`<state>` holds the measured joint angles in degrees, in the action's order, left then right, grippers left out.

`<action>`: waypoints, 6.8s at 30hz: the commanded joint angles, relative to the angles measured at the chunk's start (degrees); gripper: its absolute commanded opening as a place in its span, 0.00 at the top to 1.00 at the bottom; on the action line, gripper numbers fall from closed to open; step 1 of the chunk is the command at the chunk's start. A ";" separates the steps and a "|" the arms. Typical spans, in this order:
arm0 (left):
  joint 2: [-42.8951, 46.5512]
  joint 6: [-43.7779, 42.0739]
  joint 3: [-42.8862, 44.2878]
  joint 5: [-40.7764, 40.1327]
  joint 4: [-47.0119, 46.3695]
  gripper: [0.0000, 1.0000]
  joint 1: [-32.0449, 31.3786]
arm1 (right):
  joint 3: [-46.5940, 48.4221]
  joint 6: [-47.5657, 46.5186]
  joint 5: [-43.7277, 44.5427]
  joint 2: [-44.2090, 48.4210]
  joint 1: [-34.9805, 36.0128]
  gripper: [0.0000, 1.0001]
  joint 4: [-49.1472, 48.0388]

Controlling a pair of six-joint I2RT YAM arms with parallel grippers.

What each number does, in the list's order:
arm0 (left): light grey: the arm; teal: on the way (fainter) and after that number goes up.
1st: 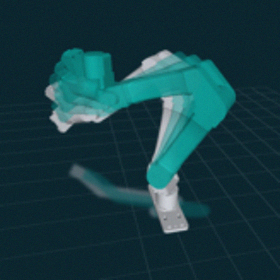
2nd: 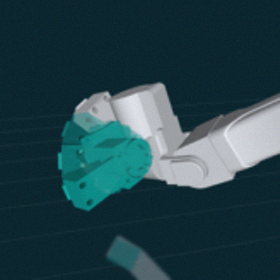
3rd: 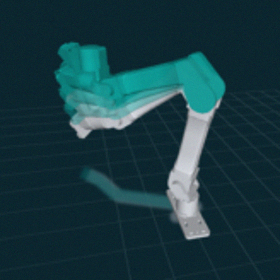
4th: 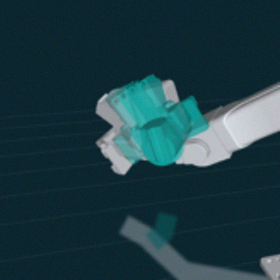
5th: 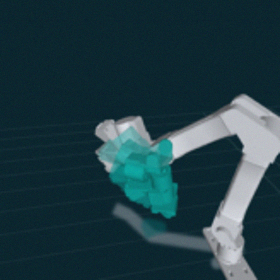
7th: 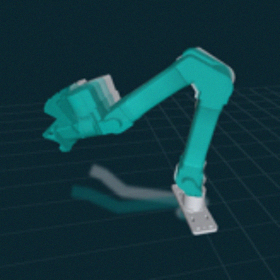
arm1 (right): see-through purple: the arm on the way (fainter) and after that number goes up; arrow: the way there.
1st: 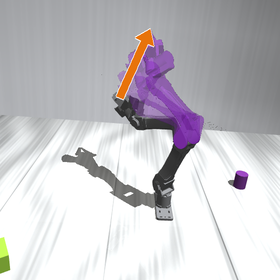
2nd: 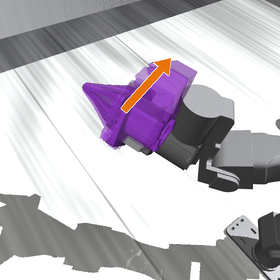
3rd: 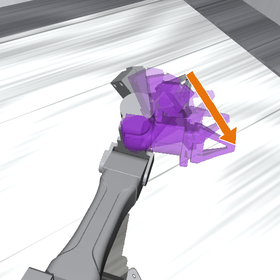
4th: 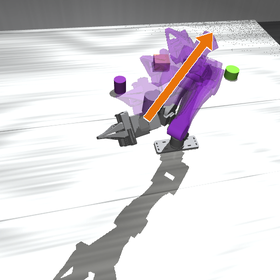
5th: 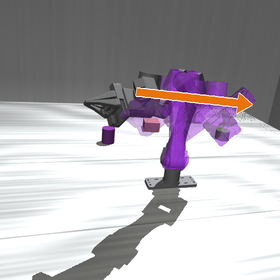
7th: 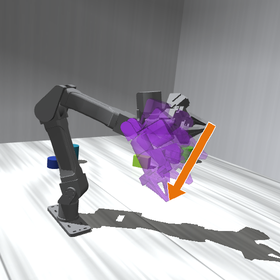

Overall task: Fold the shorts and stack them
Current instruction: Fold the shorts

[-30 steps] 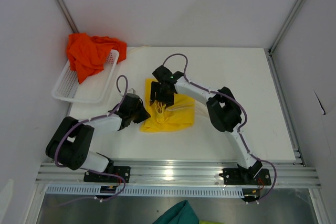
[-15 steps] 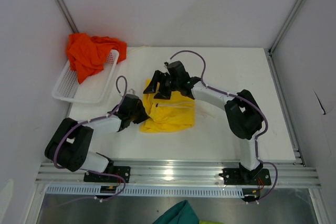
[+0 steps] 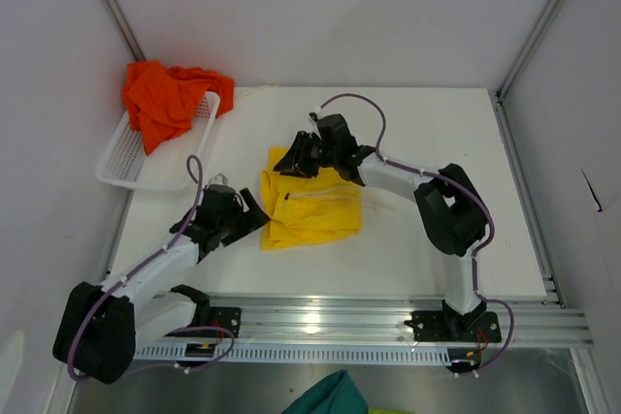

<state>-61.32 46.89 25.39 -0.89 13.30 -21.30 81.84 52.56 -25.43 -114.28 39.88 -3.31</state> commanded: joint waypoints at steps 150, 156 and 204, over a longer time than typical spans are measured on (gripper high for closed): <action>-19.97 -2.33 8.80 27.68 -37.64 0.09 25.70 | -3.09 -31.38 -9.63 -1.91 -22.91 0.16 12.89; -23.49 -6.46 12.93 24.62 -33.61 0.09 19.91 | -3.18 -29.80 -12.88 -4.37 -24.23 0.17 9.64; -49.53 -12.18 32.74 28.84 -32.01 0.41 12.33 | -3.36 -25.31 -19.49 -10.61 -23.88 1.00 0.59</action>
<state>-112.86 35.38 60.18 26.55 -16.56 -9.30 78.52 27.11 -45.19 -124.97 15.51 -1.56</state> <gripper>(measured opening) 0.492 0.026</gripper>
